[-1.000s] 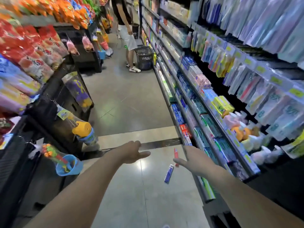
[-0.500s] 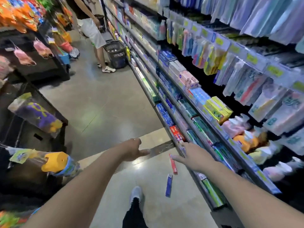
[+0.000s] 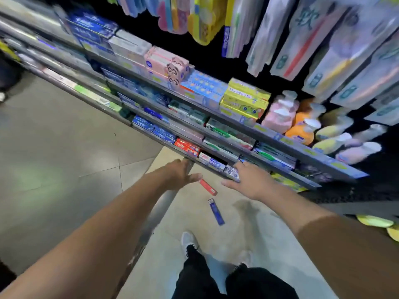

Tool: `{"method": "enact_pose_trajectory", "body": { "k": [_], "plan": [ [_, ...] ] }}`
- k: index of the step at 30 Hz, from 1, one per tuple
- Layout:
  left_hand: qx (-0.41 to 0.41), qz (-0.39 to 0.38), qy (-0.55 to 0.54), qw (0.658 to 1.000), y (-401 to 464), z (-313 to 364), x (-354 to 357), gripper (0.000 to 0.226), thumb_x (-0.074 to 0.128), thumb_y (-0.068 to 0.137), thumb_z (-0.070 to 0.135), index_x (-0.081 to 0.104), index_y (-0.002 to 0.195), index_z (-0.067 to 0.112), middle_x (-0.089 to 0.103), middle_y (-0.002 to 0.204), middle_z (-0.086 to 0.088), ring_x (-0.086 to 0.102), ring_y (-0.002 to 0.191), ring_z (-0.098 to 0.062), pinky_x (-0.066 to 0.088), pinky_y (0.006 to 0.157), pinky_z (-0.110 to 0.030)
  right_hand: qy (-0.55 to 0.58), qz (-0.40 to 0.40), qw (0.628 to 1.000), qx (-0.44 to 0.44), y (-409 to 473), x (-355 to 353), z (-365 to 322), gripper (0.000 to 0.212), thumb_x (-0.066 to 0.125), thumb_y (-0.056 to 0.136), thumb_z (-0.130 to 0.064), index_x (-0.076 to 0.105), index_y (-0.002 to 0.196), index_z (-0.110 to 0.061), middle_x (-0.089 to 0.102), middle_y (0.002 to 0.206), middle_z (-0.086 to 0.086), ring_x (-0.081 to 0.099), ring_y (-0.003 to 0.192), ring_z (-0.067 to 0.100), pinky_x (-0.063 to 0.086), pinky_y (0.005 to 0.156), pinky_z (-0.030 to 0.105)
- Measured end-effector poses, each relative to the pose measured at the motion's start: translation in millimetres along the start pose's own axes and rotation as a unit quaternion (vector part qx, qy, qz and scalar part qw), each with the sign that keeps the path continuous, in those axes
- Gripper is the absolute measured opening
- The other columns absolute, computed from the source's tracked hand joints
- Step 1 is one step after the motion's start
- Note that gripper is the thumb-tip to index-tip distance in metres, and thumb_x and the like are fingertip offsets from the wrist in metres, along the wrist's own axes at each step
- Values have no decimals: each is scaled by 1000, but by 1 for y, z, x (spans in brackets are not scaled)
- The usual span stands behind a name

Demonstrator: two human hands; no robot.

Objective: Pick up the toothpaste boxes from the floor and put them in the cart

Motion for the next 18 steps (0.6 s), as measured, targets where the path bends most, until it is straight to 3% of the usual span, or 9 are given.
{"method": "enact_pose_trajectory", "body": {
  "k": [5,12,15,18],
  "plan": [
    [25,-24,7,999,89,-3,24,83,45,90,69,37,146,9,42,147,-17,45,130,-33,39,106,-41,21,-15,999,36,56,52,20,87,42,83,-78,39,142,-14,47,141,11,46,129,30,43,102,41],
    [35,-48,111,992,234,-45,146,78,44,92,65,41,143,6,35,153,-21,28,144,-29,19,119,-39,71,-40,995,57,159,214,49,67,49,84,-70,50,122,-15,57,122,10,55,114,30,48,92,39],
    [42,-59,117,990,302,-71,213,74,51,89,64,45,138,9,43,146,-12,39,137,-29,31,114,-43,86,-38,992,84,199,292,68,61,55,86,-62,48,128,-19,55,126,6,54,117,27,46,92,37],
    [46,-62,138,987,369,-93,282,82,57,89,57,26,152,14,41,142,-15,46,130,-34,40,107,-44,87,-54,989,110,239,378,91,60,59,87,-56,44,130,-18,54,127,7,53,118,29,45,90,38]
  ]
}}
Point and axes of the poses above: each hand's wrist, its own y-axis towards the middle knuckle, its own x-axis out of the palm, z = x × y, the point moved 6 cm from there along y, towards the middle knuckle
